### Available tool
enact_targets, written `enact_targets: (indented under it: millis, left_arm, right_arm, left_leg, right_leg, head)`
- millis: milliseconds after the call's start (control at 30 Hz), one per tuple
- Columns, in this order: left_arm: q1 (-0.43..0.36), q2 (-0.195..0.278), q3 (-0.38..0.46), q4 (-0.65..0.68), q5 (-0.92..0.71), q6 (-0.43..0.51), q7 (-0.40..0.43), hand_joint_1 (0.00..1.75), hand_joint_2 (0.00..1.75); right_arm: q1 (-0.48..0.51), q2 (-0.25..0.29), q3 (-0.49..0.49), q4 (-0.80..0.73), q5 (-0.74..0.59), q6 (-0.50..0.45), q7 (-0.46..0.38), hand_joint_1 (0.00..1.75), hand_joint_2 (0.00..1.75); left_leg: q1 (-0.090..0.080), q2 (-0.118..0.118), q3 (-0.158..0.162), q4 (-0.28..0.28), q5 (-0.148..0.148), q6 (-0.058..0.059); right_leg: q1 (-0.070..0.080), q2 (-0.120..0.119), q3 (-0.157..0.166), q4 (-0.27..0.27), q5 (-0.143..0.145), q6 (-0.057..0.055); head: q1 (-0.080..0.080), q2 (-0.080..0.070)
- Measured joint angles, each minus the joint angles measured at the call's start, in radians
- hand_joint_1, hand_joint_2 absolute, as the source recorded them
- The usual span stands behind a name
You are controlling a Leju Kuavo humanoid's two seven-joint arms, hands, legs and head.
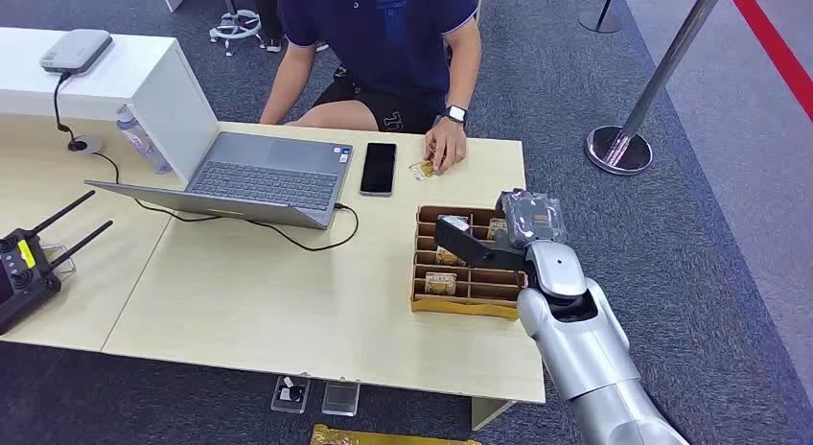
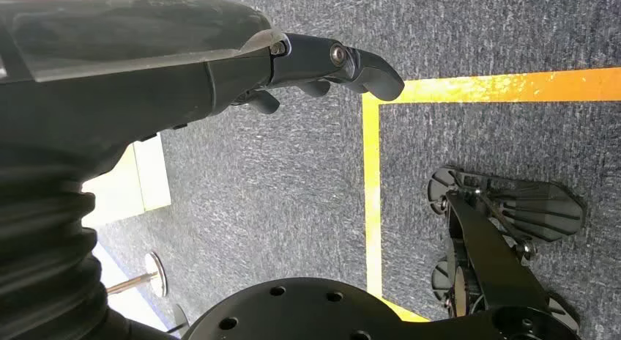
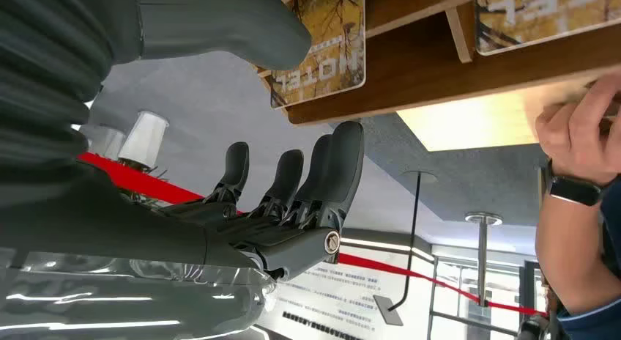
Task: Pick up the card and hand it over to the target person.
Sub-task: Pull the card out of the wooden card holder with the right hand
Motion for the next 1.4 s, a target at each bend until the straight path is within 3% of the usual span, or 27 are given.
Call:
enact_targets:
  millis: [1400]
  left_arm:
    - [0.0,-0.001,0.017,0.001,-0.011,0.0,-0.005,0.0,1.75]
  right_arm:
    - [0.002,0.005,0.002,-0.01,0.007,-0.003,-0.014,0.93,1.75]
  left_leg:
    - [0.0,0.0,0.0,0.001,0.0,0.0]
  right_leg:
    - [0.0,0.0,0.0,0.001,0.0,0.0]
  head:
    - [0.0,0.0]
